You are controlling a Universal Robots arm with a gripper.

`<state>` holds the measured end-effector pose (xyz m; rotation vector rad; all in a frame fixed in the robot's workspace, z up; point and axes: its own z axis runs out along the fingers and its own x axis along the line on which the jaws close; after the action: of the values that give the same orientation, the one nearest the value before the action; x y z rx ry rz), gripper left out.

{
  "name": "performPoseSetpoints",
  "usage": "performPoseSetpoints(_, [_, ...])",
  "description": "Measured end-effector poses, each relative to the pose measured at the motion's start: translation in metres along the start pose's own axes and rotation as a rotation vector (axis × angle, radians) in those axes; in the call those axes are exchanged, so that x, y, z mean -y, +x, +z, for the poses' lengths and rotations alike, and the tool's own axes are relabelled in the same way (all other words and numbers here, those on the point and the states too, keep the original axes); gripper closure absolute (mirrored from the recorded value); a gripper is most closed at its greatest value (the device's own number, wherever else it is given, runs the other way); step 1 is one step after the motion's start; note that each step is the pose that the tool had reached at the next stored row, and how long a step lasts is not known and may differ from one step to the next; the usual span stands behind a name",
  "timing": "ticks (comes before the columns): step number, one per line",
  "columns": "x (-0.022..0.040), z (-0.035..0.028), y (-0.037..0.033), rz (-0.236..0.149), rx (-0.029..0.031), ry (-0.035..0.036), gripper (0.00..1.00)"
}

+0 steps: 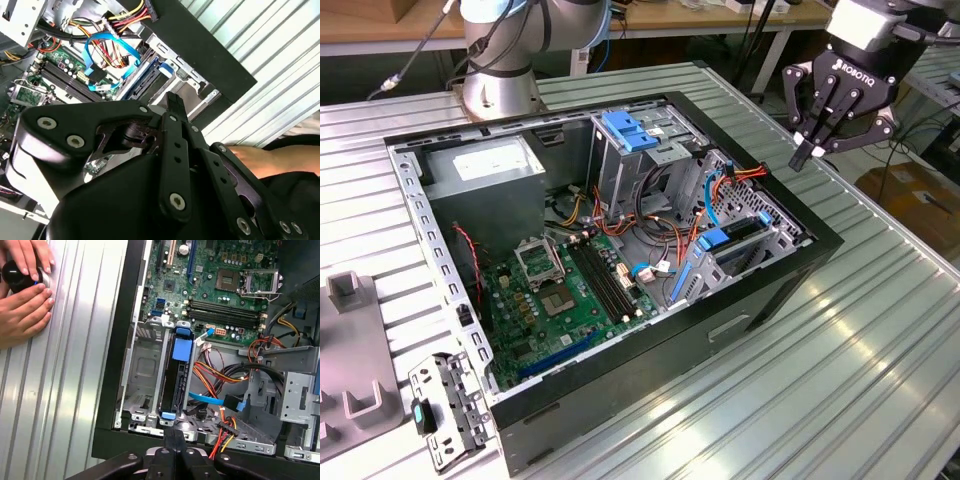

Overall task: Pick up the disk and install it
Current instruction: 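Insert the first disk wire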

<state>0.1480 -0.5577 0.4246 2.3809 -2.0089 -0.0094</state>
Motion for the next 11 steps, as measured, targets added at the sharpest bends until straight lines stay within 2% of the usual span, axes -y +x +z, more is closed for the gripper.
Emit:
performPoseSetpoints(4, [0.0067,-0.0002,-0.0068,-0.005,-0.0005,0.0,0.89])
performPoseSetpoints(11, [0.0148,-0.0005,-0.0159,-0.011,-0.0015,-0.0001,0.89])
